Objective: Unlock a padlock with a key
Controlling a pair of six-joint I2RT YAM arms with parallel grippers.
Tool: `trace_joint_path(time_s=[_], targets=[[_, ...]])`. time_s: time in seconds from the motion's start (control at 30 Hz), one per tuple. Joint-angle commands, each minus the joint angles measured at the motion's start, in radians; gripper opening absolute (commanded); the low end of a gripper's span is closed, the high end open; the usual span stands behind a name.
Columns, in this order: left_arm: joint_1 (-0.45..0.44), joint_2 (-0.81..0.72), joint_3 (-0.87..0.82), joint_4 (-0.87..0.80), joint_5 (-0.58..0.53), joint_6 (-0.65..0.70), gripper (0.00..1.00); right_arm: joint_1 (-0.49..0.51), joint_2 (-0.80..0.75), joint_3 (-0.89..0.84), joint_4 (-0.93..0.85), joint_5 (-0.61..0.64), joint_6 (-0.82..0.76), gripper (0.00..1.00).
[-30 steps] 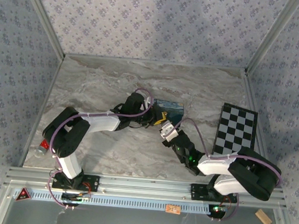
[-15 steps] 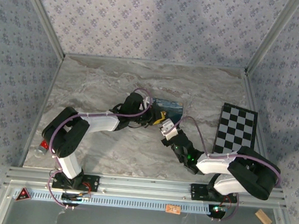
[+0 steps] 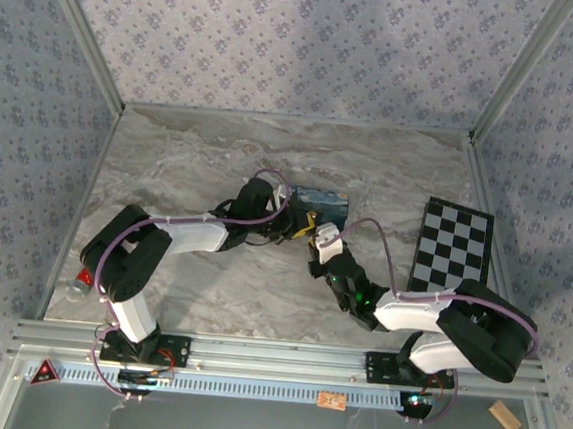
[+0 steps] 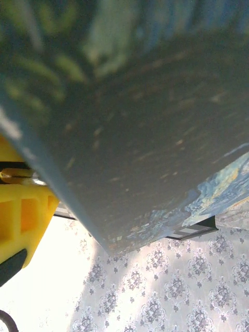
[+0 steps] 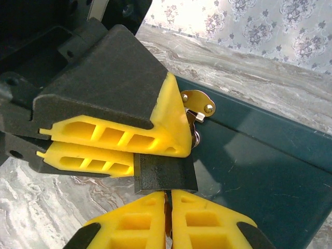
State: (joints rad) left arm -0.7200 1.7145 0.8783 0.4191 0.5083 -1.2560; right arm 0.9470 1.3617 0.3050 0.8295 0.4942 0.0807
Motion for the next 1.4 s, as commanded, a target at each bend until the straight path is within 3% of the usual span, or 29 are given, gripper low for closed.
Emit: trace_joint_path(time_s=[0.0,0.33,0.7,1.37], targets=[[0.001,-0.007,-0.016,0.021,0.022,0.004,0.00,-0.010,0.010,0.031,-0.025,0.036,0.091,0.09],[0.001,0.002,-0.021,0.021,0.019,0.021,0.00,-0.013,-0.022,0.047,-0.124,0.021,0.238,0.08],[0.003,0.027,-0.034,0.009,0.027,0.038,0.00,-0.022,-0.069,0.048,-0.216,-0.042,0.518,0.04],[0.030,0.010,-0.079,0.105,0.038,0.036,0.00,-0.058,-0.047,-0.003,-0.128,-0.165,0.607,0.00]])
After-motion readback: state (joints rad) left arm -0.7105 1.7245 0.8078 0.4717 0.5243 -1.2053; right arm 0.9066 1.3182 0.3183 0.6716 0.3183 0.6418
